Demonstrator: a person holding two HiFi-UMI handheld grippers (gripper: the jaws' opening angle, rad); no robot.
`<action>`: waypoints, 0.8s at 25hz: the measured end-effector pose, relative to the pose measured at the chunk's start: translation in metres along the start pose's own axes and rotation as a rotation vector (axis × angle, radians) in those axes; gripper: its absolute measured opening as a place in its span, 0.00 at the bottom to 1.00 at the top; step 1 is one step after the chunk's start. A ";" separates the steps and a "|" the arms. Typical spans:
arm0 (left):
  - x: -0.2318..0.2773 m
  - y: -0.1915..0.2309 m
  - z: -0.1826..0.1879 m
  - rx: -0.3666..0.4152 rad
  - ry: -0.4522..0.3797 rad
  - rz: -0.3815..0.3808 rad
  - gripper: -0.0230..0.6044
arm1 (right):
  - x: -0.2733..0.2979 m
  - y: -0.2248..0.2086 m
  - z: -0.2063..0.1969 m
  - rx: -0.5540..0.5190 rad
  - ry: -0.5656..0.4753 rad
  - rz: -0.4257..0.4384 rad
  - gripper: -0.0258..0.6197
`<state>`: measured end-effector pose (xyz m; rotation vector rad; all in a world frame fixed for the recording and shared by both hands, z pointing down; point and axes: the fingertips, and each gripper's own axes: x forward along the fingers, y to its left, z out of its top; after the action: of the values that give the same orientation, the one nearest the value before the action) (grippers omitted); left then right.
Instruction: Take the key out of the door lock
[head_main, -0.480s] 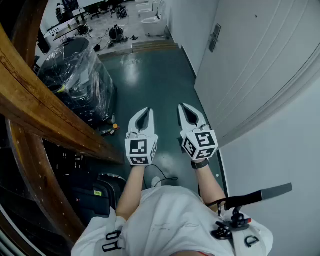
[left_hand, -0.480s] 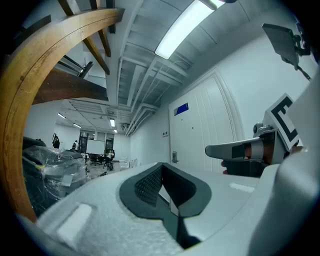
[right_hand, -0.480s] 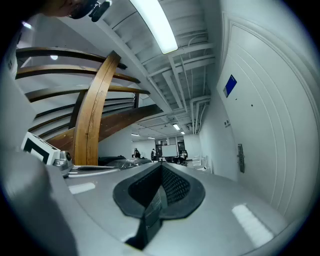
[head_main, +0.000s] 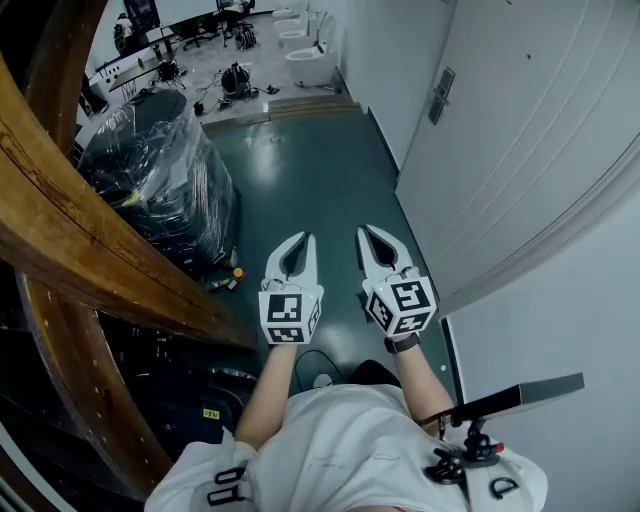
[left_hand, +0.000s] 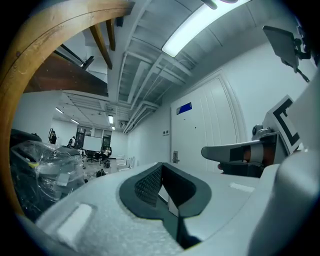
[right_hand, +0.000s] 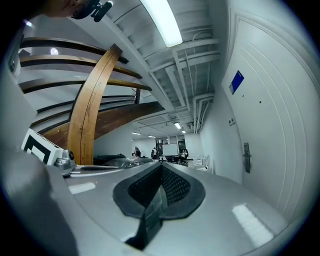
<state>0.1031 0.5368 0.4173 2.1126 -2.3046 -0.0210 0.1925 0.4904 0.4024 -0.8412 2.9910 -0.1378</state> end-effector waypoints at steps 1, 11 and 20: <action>0.005 0.000 -0.004 -0.005 0.007 -0.004 0.04 | 0.004 -0.002 -0.003 0.001 0.012 0.002 0.04; 0.099 0.023 -0.026 -0.014 0.063 0.037 0.04 | 0.085 -0.069 -0.026 0.076 0.097 0.037 0.04; 0.209 0.057 0.000 0.015 0.037 0.147 0.04 | 0.189 -0.137 0.002 0.087 0.067 0.163 0.04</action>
<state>0.0277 0.3333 0.4190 1.9264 -2.4393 0.0374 0.1021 0.2750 0.4116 -0.5940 3.0733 -0.2946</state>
